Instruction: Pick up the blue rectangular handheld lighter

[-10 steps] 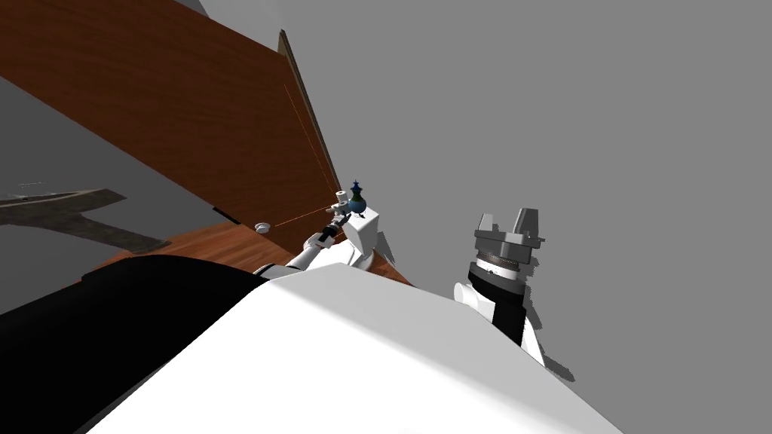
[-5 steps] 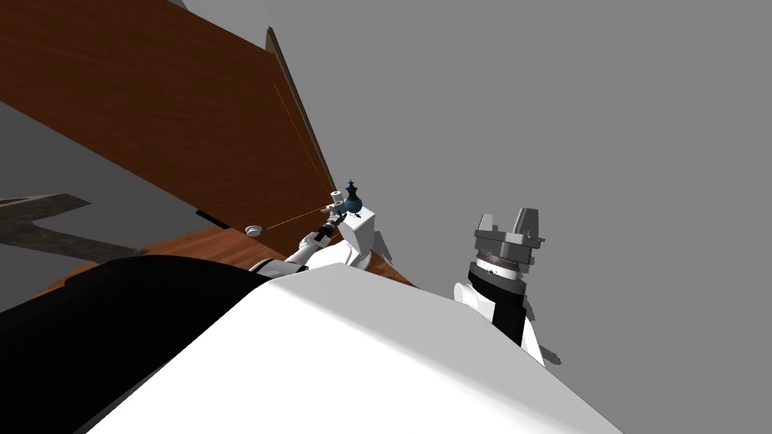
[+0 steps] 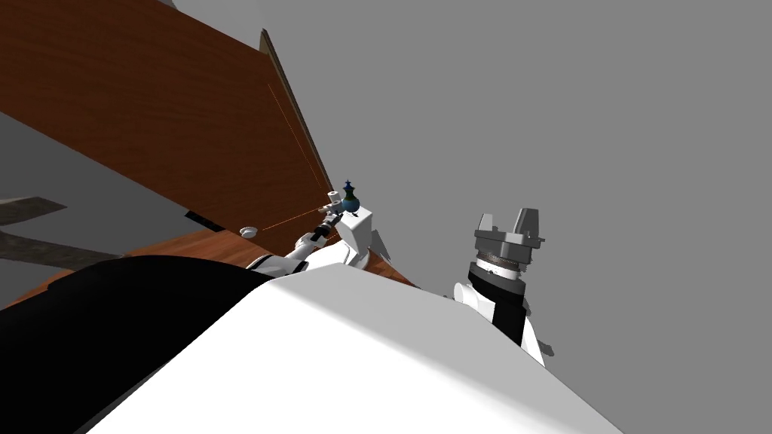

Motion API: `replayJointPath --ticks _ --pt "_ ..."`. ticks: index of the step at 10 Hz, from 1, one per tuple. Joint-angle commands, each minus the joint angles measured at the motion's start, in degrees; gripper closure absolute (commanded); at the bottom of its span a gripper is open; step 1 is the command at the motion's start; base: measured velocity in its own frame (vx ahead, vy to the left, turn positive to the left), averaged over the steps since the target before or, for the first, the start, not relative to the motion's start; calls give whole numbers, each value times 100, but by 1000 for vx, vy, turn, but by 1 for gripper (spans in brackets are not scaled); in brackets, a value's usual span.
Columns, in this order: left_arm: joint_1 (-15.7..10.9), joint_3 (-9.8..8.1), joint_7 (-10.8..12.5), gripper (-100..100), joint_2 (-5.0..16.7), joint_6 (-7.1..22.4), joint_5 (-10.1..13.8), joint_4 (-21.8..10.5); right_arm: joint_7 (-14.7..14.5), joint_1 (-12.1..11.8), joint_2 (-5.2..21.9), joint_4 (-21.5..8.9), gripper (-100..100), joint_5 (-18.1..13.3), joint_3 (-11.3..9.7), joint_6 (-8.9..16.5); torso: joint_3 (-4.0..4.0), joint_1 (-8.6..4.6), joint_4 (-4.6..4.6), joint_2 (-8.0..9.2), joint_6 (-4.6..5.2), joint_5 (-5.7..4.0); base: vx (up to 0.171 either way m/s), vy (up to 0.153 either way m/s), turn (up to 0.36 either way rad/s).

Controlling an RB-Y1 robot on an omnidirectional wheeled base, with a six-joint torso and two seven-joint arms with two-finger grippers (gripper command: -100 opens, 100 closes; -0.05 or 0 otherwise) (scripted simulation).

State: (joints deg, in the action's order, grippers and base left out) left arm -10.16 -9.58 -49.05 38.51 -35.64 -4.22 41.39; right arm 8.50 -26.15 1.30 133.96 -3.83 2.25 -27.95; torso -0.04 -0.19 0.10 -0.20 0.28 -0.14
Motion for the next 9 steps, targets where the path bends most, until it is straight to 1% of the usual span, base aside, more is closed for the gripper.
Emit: replayJointPath --ticks 1,3,4,5,7,8,9 --pt "-192 -69 80 -100 153 -220 4 -286 0 0 0 0 0 0 0 0 0 0 0 0 0 0 -18 -30 -170" --pt "-192 -69 80 -100 153 -220 4 -520 0 0 0 0 0 0 0 0 3 -12 1 6 1 -2 -22 -30 -51" --pt "-377 -139 158 -100 302 -446 9 -698 0 0 0 0 0 0 0 0 3 -7 1 5 -2 -1 -30 -45 -154" --pt "-377 -139 158 -100 302 -446 9 -744 0 1 0 0 0 0 -1 0 4 -14 2 8 5 -4 -27 -40 -95" --pt "-377 -139 158 -100 302 -446 9 -1021 0 0 0 0 0 0 0 0 3 -9 3 4 3 -4 -9 -8 7" --pt "-563 -209 237 -100 452 -671 14 -1238 0 0 0 0 0 0 0 0 2 -3 2 1 3 -2 -28 -33 -187" --pt "-563 -209 237 -100 452 -671 14 -1335 0 1 0 0 0 0 -1 0 4 -14 3 5 10 -5 -37 -37 -93"
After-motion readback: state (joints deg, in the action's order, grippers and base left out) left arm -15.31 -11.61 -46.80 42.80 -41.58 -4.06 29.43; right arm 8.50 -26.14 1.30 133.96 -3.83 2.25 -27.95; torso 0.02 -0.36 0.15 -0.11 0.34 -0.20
